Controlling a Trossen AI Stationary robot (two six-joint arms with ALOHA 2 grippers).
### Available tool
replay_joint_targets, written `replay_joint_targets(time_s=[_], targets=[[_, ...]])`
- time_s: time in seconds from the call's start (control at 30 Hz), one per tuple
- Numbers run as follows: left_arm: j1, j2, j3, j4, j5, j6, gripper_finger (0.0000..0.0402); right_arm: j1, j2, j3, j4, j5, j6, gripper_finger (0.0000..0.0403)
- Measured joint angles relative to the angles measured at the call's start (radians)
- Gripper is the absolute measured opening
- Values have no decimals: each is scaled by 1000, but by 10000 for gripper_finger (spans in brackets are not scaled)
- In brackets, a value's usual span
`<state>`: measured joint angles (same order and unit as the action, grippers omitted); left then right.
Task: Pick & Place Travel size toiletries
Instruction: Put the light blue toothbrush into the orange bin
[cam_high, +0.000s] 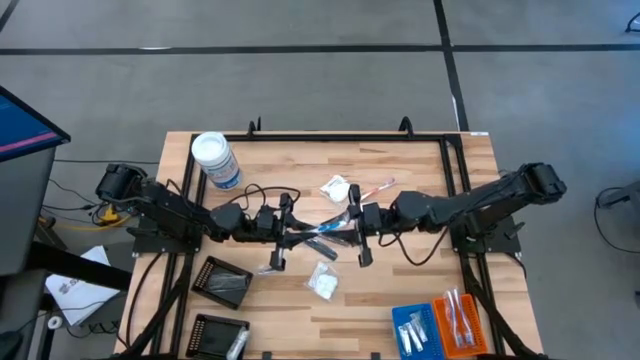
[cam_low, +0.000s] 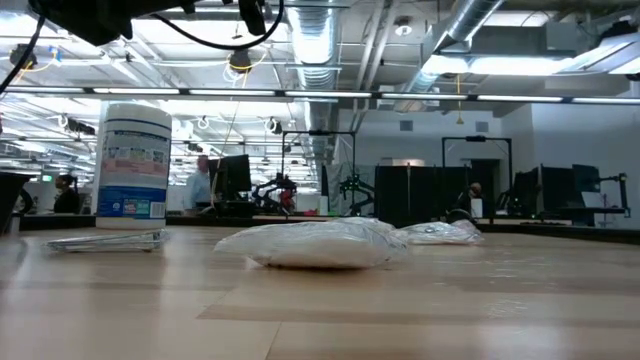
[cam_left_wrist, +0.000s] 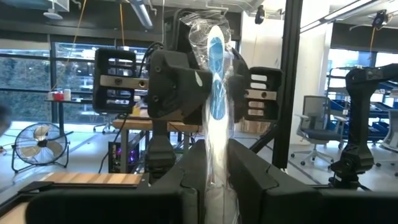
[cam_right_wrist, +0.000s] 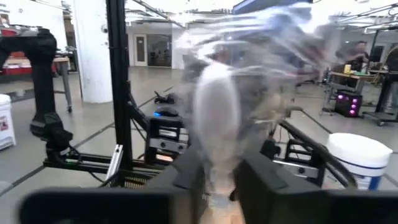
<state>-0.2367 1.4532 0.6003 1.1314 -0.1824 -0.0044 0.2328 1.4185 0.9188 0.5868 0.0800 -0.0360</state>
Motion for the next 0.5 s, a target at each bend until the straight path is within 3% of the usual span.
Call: replay_joint_targets(time_s=[0.1,0.27,0.5], targets=[[0,0,0,-2,2,5,64,-1,0,0,0,8,-2,24],[-3,0,0,1,6,27,131,2,0,0,-13,85,56,35],[-34,-37,0,7,17,52,218,20,-113,0,-194,115,141,15]])
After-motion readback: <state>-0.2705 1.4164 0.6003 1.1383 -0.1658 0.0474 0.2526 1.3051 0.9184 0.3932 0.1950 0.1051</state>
